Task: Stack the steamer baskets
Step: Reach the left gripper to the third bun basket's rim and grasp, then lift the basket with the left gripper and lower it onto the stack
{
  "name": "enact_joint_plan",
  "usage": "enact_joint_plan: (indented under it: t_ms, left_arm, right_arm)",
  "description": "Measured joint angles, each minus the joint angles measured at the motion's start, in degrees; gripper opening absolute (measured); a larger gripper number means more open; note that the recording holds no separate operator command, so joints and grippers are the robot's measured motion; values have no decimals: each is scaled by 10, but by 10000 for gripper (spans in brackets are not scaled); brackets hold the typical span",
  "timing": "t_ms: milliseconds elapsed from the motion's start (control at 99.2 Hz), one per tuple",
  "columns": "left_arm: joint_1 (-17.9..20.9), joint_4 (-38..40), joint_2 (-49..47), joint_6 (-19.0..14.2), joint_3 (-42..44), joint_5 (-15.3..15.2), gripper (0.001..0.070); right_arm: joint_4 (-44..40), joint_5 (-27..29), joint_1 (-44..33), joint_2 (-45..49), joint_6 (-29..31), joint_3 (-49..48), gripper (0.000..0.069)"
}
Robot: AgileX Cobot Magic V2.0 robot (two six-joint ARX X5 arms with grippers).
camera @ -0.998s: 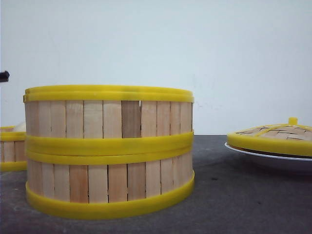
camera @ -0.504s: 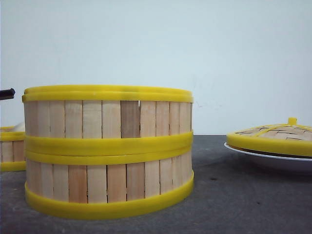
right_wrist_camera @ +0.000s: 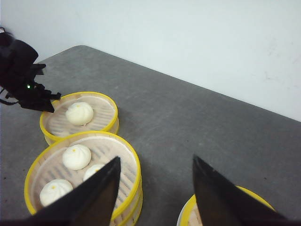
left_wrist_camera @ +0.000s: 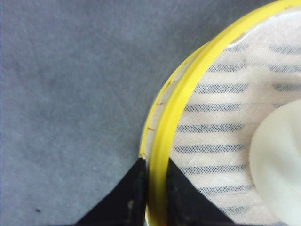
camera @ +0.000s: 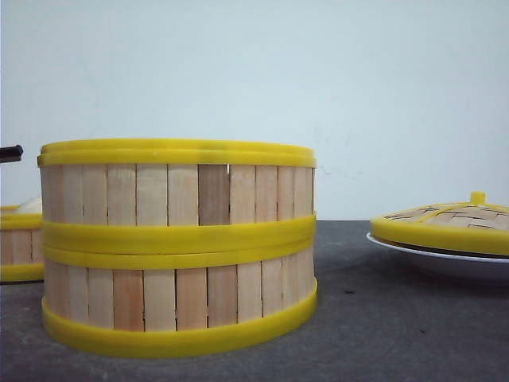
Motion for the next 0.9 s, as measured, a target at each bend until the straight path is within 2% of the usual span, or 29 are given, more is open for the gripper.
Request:
enact_joint_plan:
  t_ms: [171,444,555,756,807,897]
  left_arm:
    - [3,-22,-14,7,43,7,25]
    - [5,-67,-117,11,125,65,25]
    - [4,-97,-169,13,154,112,25]
    - [-12,-182,-245,31,186,227,25]
    - [-24,-206,-254,40,186,242,25]
    - [-56,-245,-263,62,186,246,25]
  right_arm:
    - [0,12,0,0,0,0,292]
    - [0,13,0,0,0,0,292]
    - [0,13,0,0,0,0,292]
    - [1,13,0,0,0,0,292]
    - [2,13,0,0,0,0,292]
    - [5,13,0,0,0,0,292]
